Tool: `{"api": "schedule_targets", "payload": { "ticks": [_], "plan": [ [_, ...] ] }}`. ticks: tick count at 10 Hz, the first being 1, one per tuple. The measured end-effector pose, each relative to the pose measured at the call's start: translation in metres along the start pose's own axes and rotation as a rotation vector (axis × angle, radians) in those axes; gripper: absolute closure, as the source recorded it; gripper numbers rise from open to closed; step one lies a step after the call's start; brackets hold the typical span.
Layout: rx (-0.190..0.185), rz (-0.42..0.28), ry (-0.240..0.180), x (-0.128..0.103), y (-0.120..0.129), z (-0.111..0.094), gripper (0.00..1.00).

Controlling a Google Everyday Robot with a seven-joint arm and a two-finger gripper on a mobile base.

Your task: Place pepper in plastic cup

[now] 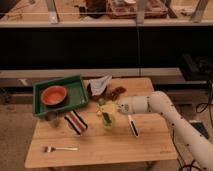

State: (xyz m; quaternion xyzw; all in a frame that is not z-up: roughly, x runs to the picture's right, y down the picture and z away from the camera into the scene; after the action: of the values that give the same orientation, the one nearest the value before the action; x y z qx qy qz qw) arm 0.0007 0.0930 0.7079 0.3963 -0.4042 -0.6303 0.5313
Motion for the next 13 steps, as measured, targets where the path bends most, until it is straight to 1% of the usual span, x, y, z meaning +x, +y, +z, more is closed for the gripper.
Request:
{"api": "schedule_targets", "payload": {
  "ticks": [1,2,3,5,6,7,8,9,10,11,13],
  "plan": [
    [0.002,0.001,0.003,-0.001,0.001,0.000,0.94],
    [0.001,-0.002,-0.005,-0.003,0.001,0.002,0.94],
    [-0.005,-0.007,-0.016,-0.007,0.002,0.006,0.88],
    [-0.033,0.004,-0.026,-0.018,0.014,0.009,0.72],
    [-0.057,0.008,-0.028,-0.024,0.021,0.010,0.59],
    [-0.070,0.008,-0.031,-0.028,0.026,0.011,0.51],
    [-0.087,0.016,-0.035,-0.038,0.034,0.014,0.39],
    [-0.098,0.021,-0.034,-0.044,0.039,0.016,0.29],
    [-0.104,0.024,-0.030,-0.047,0.041,0.018,0.22],
    [-0.106,0.022,-0.026,-0.046,0.042,0.020,0.20],
    [-0.110,0.011,-0.013,-0.039,0.048,0.027,0.20]
  ]
}}
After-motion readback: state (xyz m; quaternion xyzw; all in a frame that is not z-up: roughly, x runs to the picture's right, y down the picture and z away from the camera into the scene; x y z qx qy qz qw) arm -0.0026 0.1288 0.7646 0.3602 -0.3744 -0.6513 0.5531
